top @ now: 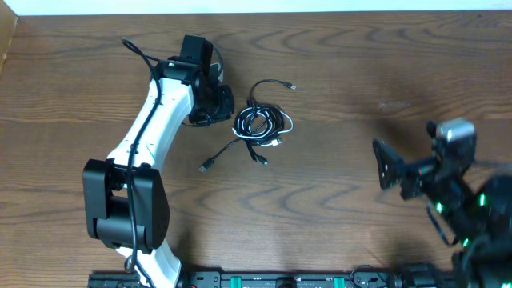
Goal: Untangle cables
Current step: 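Raise the right arm and move its gripper to the cable bundle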
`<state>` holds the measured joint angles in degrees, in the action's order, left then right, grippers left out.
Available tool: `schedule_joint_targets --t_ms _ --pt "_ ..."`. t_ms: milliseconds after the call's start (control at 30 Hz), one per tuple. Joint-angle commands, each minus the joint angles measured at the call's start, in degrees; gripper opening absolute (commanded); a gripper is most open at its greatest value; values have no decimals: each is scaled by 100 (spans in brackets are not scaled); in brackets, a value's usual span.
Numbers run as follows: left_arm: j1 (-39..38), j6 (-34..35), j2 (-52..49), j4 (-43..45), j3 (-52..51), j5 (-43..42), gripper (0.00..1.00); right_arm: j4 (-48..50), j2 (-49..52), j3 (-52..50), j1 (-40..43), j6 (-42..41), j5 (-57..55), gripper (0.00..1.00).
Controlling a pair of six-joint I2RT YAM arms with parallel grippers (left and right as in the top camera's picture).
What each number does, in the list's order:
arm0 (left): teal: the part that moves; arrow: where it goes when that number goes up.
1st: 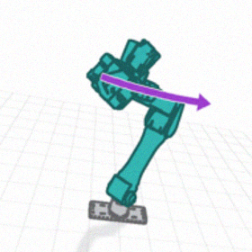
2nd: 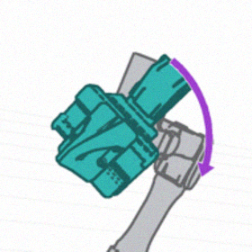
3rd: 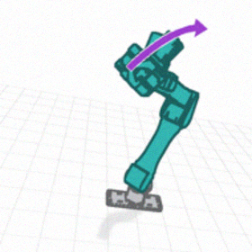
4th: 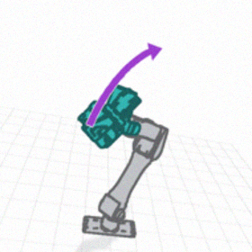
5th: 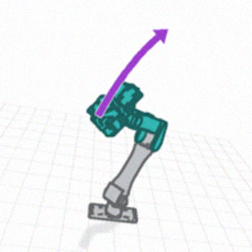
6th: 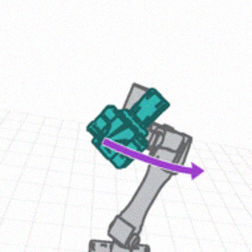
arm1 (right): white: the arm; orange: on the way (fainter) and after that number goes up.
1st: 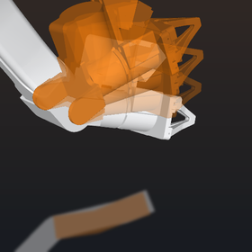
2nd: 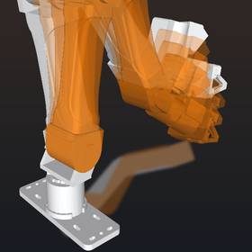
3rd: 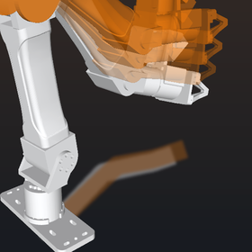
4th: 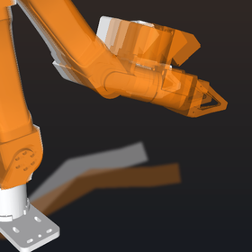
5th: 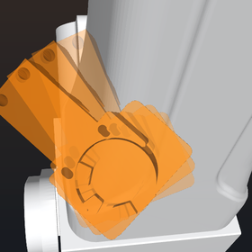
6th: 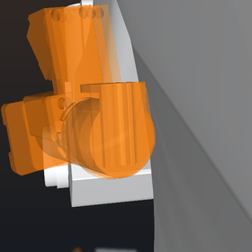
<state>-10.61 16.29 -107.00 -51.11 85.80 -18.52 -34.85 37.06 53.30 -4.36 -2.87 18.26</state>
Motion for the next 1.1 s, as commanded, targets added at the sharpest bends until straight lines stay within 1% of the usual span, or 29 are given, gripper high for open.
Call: schedule_joint_targets --t_ms 0,100,133,200,267,300,400,433,467,500,533,567,600,633,733,800,867,967,1067 --pt "13 -55 -74 -131 -20 107 8 -332 647 658 -20 33 649 99" --pt "15 -52 -109 -168 -26 107 8 -341 927 782 -20 13 1276 99" --pt "15 -52 -138 -160 -33 107 8 -299 1021 776 -20 13 1661 99" --pt "13 -52 -201 -144 -35 103 8 -254 1150 776 -20 13 1963 91" --pt "13 -52 -306 -144 -35 101 8 -254 1314 776 -20 9 2004 70" --pt "13 -52 -343 -146 -35 101 8 -275 1368 776 -20 7 2006 66" --pt "15 -57 -540 -149 -35 103 9 -385 1591 774 -24 -181 2006 30" --pt "15 -57 -592 -149 -35 103 8 -396 1652 774 -24 -240 2006 24" --pt "15 -57 -625 -146 -35 103 9 -393 1727 774 -24 -302 2006 27" --pt "15 -57 -684 -127 -35 105 9 -389 1799 774 -24 -361 2006 32" --pt "15 -57 -717 -105 -35 105 14 -385 1891 774 -24 -428 2004 36" --pt "15 -57 -767 -61 -35 103 17 -374 1976 774 -24 -494 2004 43" --pt "15 -55 -802 -13 -35 105 23 -369 2083 774 -24 -573 2006 51" --pt "15 -55 -855 55 -35 103 25 -358 2199 776 -26 -669 2006 53" --pt "13 -52 -953 179 -35 101 26 -304 2557 774 -129 -787 2004 52" --pt "15 -52 -990 232 -35 103 33 -210 2780 774 -267 -789 2000 55" --pt "13 -50 -997 293 -37 83 36 -48 3042 776 -472 -887 1932 59" --pt "-7 -52 -997 417 -35 -197 37 293 3449 776 -831 -1202 1670 58" --pt "-31 -52 -997 439 -35 -197 37 629 3875 776 -1207 -1635 1154 59"
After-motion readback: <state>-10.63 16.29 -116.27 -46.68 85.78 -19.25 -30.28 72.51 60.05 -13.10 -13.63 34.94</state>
